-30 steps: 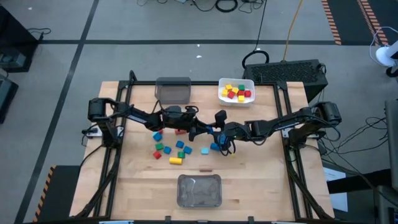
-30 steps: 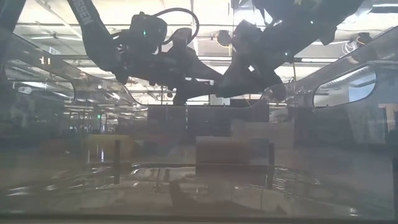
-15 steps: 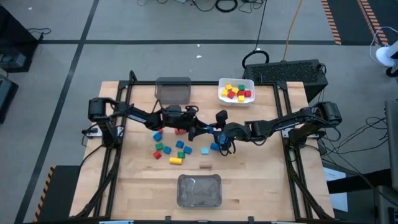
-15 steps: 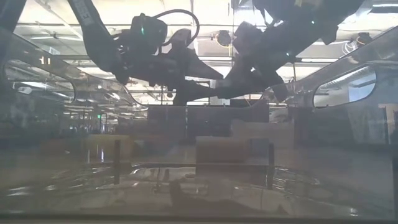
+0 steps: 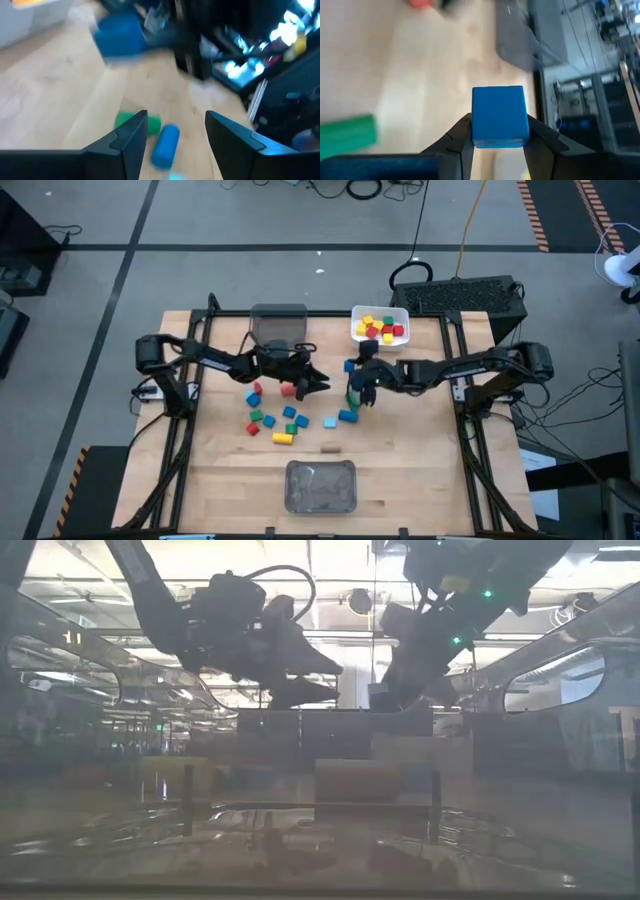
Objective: Sort blocks by size
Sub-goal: Put the blue square block into the white bin
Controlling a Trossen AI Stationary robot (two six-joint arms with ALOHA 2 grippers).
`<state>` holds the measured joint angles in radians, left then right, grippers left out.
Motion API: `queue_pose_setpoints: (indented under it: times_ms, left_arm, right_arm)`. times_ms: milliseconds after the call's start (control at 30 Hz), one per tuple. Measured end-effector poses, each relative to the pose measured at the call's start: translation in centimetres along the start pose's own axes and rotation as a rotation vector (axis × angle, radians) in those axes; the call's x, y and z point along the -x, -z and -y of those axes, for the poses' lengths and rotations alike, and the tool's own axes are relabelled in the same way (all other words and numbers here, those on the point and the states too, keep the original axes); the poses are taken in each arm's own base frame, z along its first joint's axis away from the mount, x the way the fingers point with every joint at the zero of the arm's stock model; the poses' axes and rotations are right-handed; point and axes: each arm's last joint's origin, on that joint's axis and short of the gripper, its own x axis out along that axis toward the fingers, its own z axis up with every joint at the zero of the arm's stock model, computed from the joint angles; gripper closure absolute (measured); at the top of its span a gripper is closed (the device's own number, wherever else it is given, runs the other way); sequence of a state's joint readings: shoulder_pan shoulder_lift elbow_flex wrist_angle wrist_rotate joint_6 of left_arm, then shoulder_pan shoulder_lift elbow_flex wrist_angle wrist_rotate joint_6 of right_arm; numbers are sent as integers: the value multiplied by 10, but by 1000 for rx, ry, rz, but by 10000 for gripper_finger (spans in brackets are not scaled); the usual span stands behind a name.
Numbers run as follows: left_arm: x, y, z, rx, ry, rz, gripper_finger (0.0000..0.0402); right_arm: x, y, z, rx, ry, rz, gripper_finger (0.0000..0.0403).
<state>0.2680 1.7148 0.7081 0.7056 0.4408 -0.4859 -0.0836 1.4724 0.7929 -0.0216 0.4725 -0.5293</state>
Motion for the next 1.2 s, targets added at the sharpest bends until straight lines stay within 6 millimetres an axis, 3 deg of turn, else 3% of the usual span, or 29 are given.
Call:
queue_pose_setpoints:
  times_ms: [200,400,700,1033,1200]
  left_arm:
    - [18,-5,17,-72,-163,-46,201]
    - [28,-7,44,-135,-267,-22,201]
    - [42,10,72,-185,-459,-117,201]
    - [48,31,82,-186,-592,-218,201]
    - [51,41,85,-169,-654,-275,201]
  right_arm:
    - [1,18,34,-81,38,-50,284]
    - [-19,54,68,-196,66,-170,283]
    - [-29,96,107,-386,3,-149,283]
    - [-42,134,123,-525,1,-228,280]
    - [-47,144,125,-588,9,-262,257]
